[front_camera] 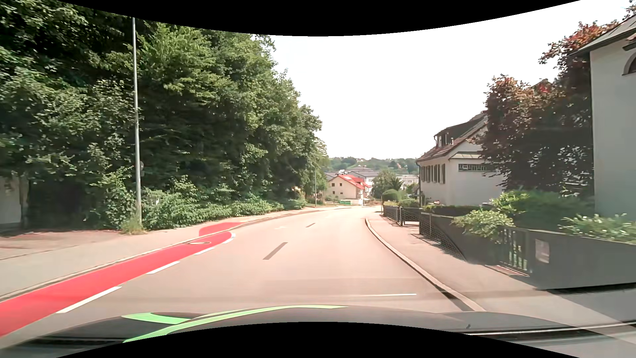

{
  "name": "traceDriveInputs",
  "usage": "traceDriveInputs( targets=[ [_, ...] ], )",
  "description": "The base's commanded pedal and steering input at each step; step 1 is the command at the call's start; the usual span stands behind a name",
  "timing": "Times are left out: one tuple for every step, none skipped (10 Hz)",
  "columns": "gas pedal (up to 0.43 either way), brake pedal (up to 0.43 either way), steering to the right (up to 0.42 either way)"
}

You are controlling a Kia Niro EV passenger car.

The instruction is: Follow the waypoints while adhering to traffic rules and regulations

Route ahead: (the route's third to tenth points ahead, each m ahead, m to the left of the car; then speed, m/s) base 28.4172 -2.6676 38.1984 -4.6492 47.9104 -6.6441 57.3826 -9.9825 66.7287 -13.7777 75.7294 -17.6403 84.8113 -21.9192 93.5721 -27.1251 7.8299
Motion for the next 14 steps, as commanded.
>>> traceDriveInputs(
  targets=[
    [0.000, 0.146, 0.033],
    [0.000, 0.146, 0.032],
    [0.000, 0.140, 0.031],
    [0.000, 0.134, 0.029],
    [0.000, 0.128, 0.029],
    [0.000, 0.128, 0.029],
    [0.000, 0.122, 0.029],
    [0.000, 0.116, 0.028],
    [0.000, 0.116, 0.028],
    [0.000, 0.110, 0.028],
    [0.000, 0.104, 0.028],
    [0.000, 0.104, 0.028],
    [0.000, 0.104, 0.028],
    [0.000, 0.098, 0.027]
  ],
)
